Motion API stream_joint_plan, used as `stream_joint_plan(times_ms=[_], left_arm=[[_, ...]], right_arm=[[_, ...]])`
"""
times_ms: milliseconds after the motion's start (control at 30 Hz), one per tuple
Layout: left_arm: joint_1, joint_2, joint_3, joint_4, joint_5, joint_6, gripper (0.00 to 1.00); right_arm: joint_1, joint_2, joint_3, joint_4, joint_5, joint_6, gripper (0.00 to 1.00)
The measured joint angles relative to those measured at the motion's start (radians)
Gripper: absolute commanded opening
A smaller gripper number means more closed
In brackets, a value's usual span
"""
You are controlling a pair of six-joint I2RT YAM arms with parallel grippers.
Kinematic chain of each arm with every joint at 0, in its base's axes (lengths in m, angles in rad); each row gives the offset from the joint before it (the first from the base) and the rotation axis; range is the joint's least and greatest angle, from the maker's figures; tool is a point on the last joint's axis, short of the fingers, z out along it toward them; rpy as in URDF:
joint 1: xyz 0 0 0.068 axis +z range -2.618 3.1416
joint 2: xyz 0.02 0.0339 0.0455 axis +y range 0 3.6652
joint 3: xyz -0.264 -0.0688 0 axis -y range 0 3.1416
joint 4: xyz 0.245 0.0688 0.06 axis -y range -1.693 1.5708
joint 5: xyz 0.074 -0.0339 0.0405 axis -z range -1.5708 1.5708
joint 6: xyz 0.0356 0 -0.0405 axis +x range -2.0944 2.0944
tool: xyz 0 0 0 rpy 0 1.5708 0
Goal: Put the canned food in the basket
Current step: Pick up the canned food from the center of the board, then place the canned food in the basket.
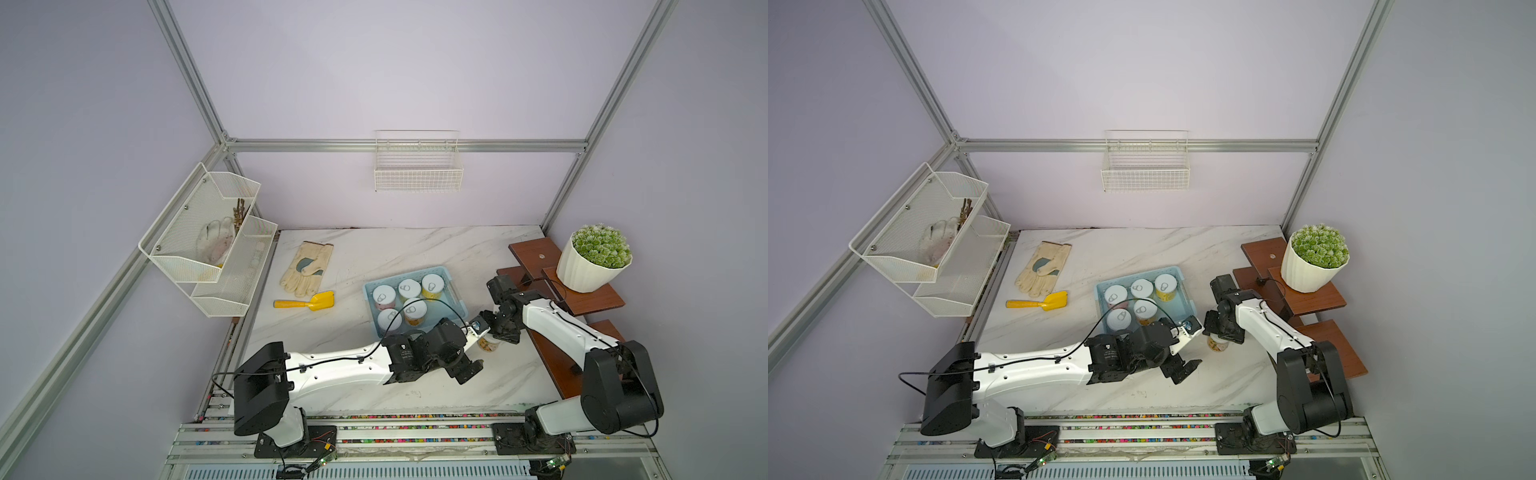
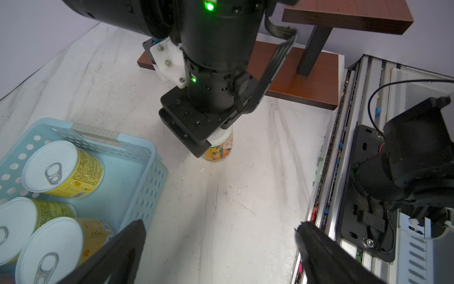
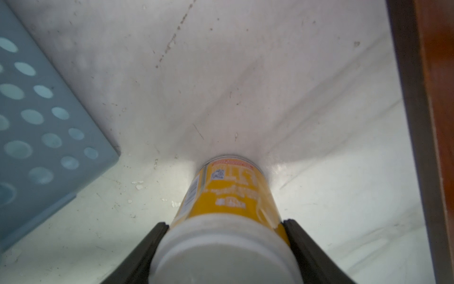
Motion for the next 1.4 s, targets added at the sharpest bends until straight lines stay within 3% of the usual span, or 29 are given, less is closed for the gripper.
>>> stream_joint_plan(times_ms=[267,667,1100,1400], left_arm=[[0.0,-0.026,-0.003,-0.002,-0.013,-0.001,1.0],[0.037,-0.113,-0.056,0.015,0.012,-0.011,1.0],[0.135,-0.288,-0.202,0.032,0.042,-0.062,1.0],[0.21,-0.424,-0.321,0.032,0.056,-0.115,1.0]], right_arm=[[0.0,-0.088,0.066,-0.086,0.019,-0.012,0.36],[0.079,-0.126,0.241,-0.188,0.001,-0.021,0.34],[0.266,0.094,0.505,-0.227,0.024,-0.019,0.33],[0.293,0.251,0.615,-0.226,0.02,-0.042,0.32]])
